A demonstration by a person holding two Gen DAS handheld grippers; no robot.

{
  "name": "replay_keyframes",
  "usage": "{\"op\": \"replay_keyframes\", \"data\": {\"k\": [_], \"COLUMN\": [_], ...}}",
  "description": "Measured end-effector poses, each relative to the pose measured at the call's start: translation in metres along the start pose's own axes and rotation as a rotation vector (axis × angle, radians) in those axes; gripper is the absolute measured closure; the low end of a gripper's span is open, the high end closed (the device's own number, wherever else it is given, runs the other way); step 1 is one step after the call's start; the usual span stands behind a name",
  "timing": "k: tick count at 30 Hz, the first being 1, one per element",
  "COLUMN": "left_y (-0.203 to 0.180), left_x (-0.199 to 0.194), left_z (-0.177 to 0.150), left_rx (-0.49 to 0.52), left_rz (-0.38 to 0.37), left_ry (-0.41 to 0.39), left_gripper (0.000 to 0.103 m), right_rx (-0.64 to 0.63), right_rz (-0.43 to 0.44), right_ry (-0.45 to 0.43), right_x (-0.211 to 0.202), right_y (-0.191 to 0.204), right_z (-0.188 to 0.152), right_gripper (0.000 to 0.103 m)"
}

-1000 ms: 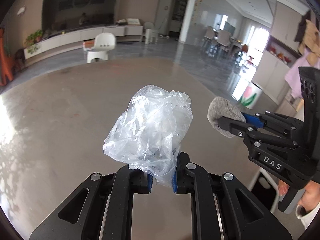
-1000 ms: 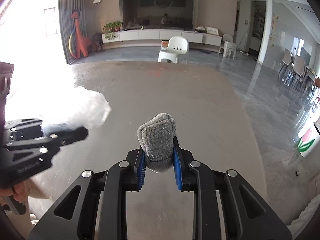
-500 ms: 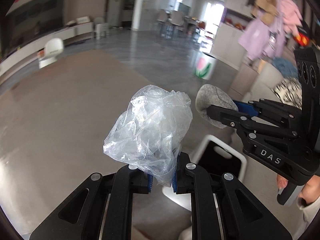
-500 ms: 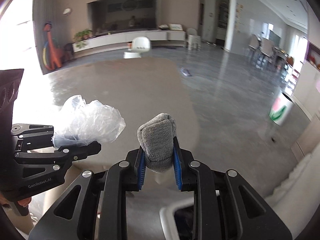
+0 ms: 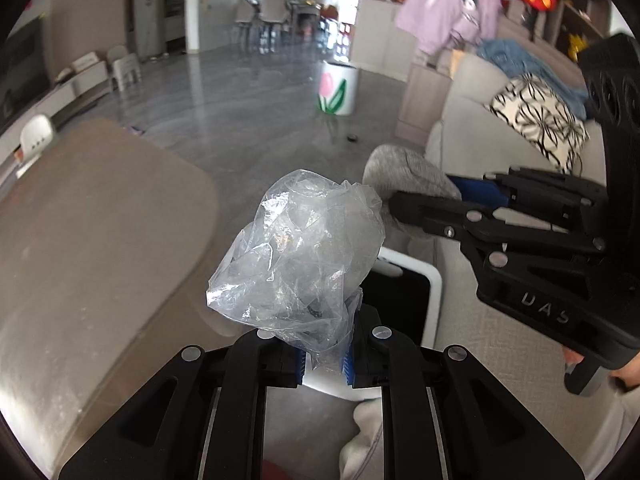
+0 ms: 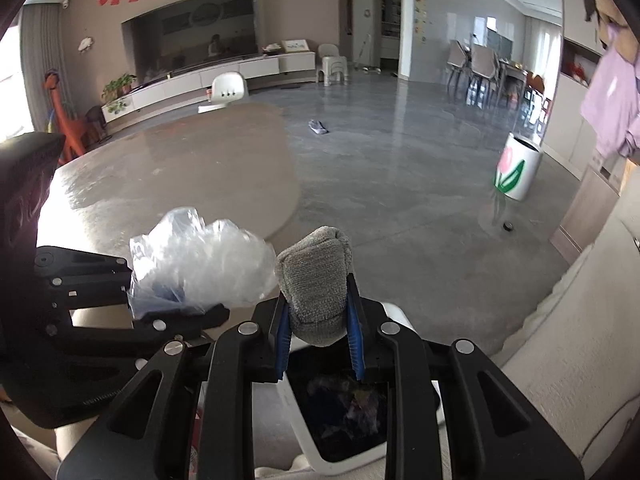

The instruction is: Collect trash

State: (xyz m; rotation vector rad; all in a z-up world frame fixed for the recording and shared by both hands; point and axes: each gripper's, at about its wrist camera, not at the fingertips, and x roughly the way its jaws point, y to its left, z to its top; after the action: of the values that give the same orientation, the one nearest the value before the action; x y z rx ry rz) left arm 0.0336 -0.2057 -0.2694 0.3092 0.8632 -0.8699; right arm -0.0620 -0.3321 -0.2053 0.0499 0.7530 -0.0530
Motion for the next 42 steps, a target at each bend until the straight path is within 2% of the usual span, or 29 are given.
{"op": "replay_keyframes", "data": {"k": [8, 10, 11, 12, 13, 15, 21, 27, 29, 30, 31, 32, 33, 36, 42], "left_y": [-0.036, -0.044, -0.048, -0.051, -0.054, -0.058, -0.053, -0.031, -0.025, -0.022, -0.018, -0.017, -0.016, -0.014, -0.011], "left_x": [0.04, 0.052, 0.061, 0.069, 0.08, 0.092, 0.099, 0.091, 0.085, 0.083, 0.081, 0.082, 0.082, 0.075, 0.055], "left_z": [0.006, 0.008, 0.009, 0.009, 0.007, 0.003, -0.003, -0.005, -0.002, -0.002, -0.001, -0.002, -0.006, -0.006, -0.002], "left_rx": [0.081, 0.09, 0.096, 0.105, 0.122, 0.142, 0.145, 0.084, 0.068, 0.06, 0.05, 0.064, 0.082, 0.061, 0.042], "left_rz": [-0.045, -0.074, -0.07, -0.036, 0.004, -0.002, 0.009, 0.038, 0.048, 0.055, 0.07, 0.102, 0.121, 0.118, 0.127], "left_ry": [0.075, 0.108, 0.139, 0.172, 0.212, 0.247, 0.243, 0.225, 0.216, 0.211, 0.208, 0.217, 0.214, 0.201, 0.151], "left_gripper": [0.089, 0.08, 0.045, 0.005, 0.005, 0.005, 0.005, 0.005, 0.005, 0.005, 0.005, 0.005, 0.005, 0.005, 0.005], "right_rx": [0.114, 0.131, 0.135, 0.14, 0.146, 0.161, 0.168, 0.139, 0.131, 0.124, 0.118, 0.129, 0.134, 0.113, 0.108], "right_rz": [-0.021, -0.039, -0.047, -0.052, -0.055, -0.061, -0.053, -0.042, -0.041, -0.037, -0.032, -0.04, -0.046, -0.082, -0.085], "right_ry": [0.009, 0.015, 0.017, 0.023, 0.029, 0.041, 0.079, 0.102, 0.121, 0.143, 0.172, 0.18, 0.189, 0.209, 0.146], "right_x": [-0.013, -0.016, -0.017, -0.018, -0.018, -0.017, -0.006, 0.005, 0.009, 0.013, 0.019, 0.022, 0.024, 0.028, 0.011], "right_y": [-0.042, -0.051, -0.053, -0.057, -0.059, -0.065, -0.064, -0.055, -0.052, -0.052, -0.051, -0.056, -0.06, -0.065, -0.06], "right_z": [-0.017, -0.021, -0.022, -0.025, -0.027, -0.033, -0.042, -0.04, -0.038, -0.038, -0.039, -0.039, -0.039, -0.039, -0.028], "right_gripper": [0.078, 0.078, 0.078, 0.078, 0.077, 0.077, 0.077, 0.076, 0.072, 0.056, 0.021, 0.008, 0.004, 0.004, 0.004]}}
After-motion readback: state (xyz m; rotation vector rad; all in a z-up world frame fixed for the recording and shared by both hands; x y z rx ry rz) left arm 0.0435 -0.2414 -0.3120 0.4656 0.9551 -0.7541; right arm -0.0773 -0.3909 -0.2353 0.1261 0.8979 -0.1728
